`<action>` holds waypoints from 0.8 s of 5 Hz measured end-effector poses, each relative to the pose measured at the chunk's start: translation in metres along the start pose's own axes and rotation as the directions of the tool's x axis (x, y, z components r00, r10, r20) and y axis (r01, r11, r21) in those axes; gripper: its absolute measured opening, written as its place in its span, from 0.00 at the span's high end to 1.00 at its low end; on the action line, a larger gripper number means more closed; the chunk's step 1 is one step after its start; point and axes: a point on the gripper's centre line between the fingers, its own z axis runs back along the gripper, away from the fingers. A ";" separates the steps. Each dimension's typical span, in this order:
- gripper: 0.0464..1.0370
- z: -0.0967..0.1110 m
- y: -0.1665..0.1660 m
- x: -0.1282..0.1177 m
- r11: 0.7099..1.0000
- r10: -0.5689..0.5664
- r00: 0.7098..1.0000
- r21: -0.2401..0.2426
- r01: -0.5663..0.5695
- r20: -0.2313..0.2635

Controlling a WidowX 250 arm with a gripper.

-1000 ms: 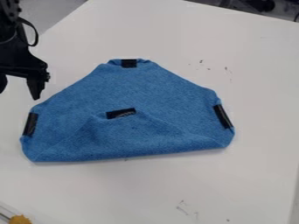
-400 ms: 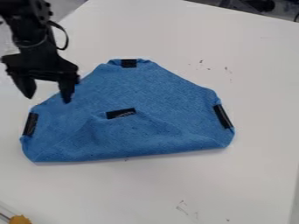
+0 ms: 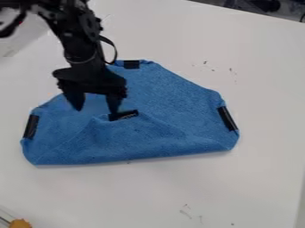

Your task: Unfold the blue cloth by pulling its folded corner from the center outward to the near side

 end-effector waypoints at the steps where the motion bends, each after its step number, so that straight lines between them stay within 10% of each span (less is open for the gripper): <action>1: 0.04 -0.015 -0.022 0.017 0.996 -0.083 0.996 -0.016 0.083 0.019; 4: 0.04 -0.046 -0.047 0.036 0.975 -0.217 0.976 -0.044 0.217 -0.009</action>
